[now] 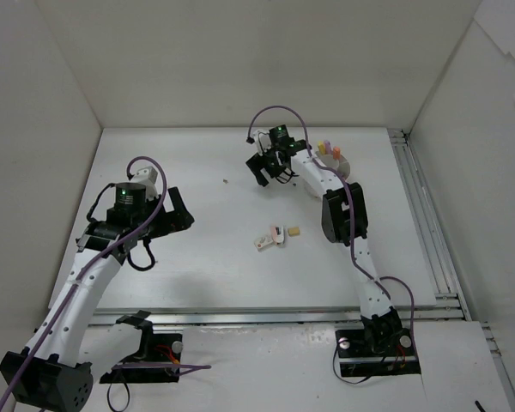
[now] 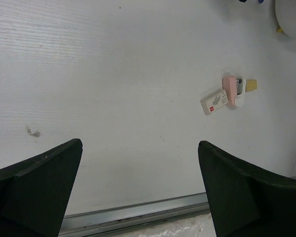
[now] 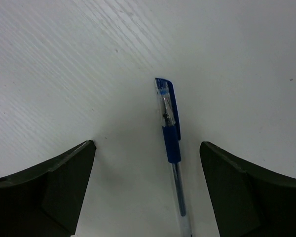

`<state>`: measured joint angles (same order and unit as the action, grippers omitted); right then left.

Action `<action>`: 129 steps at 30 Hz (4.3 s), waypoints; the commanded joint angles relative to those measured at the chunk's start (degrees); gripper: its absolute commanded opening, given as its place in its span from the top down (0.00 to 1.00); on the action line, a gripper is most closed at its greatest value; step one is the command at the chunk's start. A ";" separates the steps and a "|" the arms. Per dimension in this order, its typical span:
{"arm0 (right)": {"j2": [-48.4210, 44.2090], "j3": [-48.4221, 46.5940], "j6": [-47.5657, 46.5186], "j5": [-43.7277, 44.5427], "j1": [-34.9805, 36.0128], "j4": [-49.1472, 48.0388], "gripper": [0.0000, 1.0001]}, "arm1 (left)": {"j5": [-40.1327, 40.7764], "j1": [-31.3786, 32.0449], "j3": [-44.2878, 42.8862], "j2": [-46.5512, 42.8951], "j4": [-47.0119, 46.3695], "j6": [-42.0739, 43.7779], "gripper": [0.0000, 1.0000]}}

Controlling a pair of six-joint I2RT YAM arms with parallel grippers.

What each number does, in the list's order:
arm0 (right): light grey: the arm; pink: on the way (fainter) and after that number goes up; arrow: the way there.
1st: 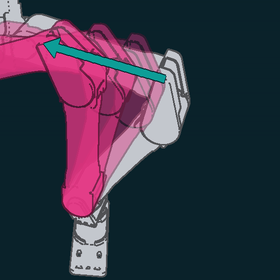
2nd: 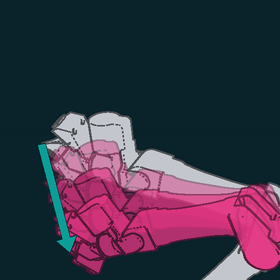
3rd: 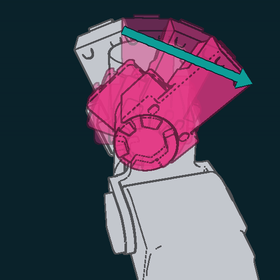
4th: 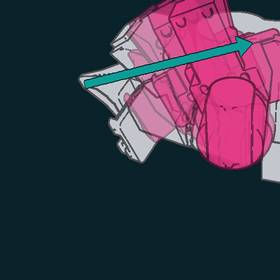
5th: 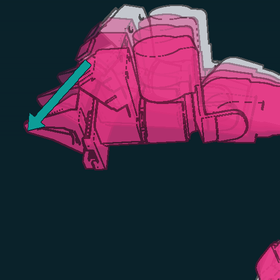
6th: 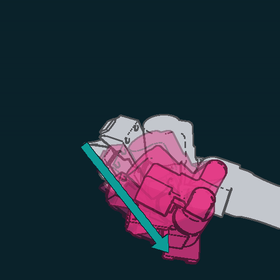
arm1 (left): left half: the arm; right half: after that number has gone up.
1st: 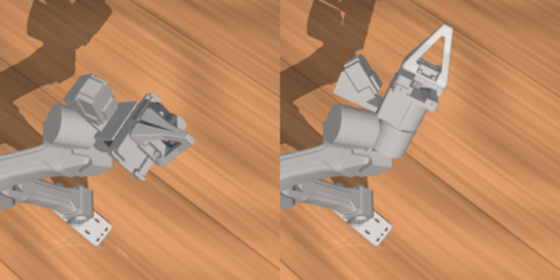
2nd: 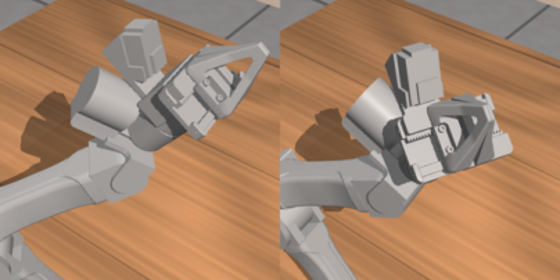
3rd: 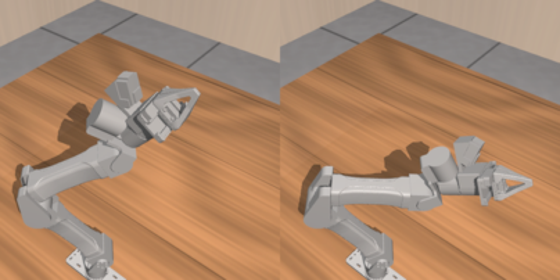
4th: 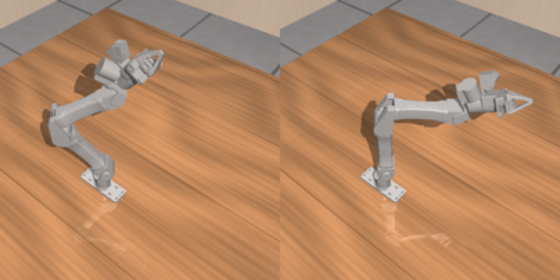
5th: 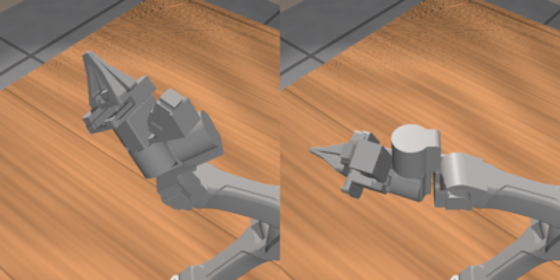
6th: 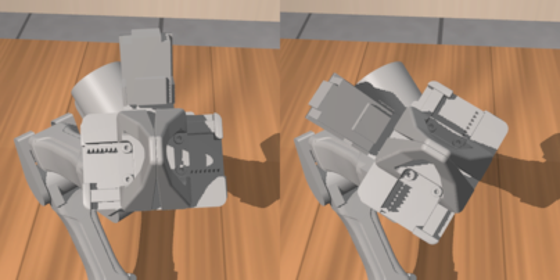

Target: Sort the stationery into containers

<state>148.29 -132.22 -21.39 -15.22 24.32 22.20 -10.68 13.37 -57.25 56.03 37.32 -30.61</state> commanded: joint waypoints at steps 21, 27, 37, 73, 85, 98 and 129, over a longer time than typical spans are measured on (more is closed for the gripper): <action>-22.19 13.44 -7.00 -12.62 2.76 -5.77 1.00 | -0.48 -0.45 1.62 -6.89 -0.49 -1.38 0.00; -45.59 49.66 0.28 -17.54 -1.79 -49.27 1.00 | -0.48 -0.45 2.67 -9.01 -0.67 -1.82 0.00; -45.99 56.46 1.81 -42.59 -19.56 -57.70 1.00 | -0.84 -0.45 2.85 -8.40 -2.25 -1.82 0.00; -46.05 64.81 -4.54 -51.13 -26.95 -57.44 0.50 | 0.40 -0.45 1.88 -6.55 -2.08 -2.79 0.00; -63.81 63.23 -7.65 -19.36 -6.96 -30.99 0.02 | -1.10 0.08 5.31 -11.29 -2.95 -3.14 0.00; -69.53 79.54 34.72 32.94 9.52 -17.36 0.02 | -1.63 0.08 9.00 -9.89 -3.84 -4.37 0.00; -51.00 80.46 41.52 18.30 6.36 -30.11 0.29 | 2.77 1.14 7.95 -8.83 -3.75 -4.19 0.00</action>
<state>96.82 -49.58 19.46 6.24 31.07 -6.09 -9.02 14.24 -47.11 46.48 35.79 -34.57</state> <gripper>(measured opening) 0.749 0.996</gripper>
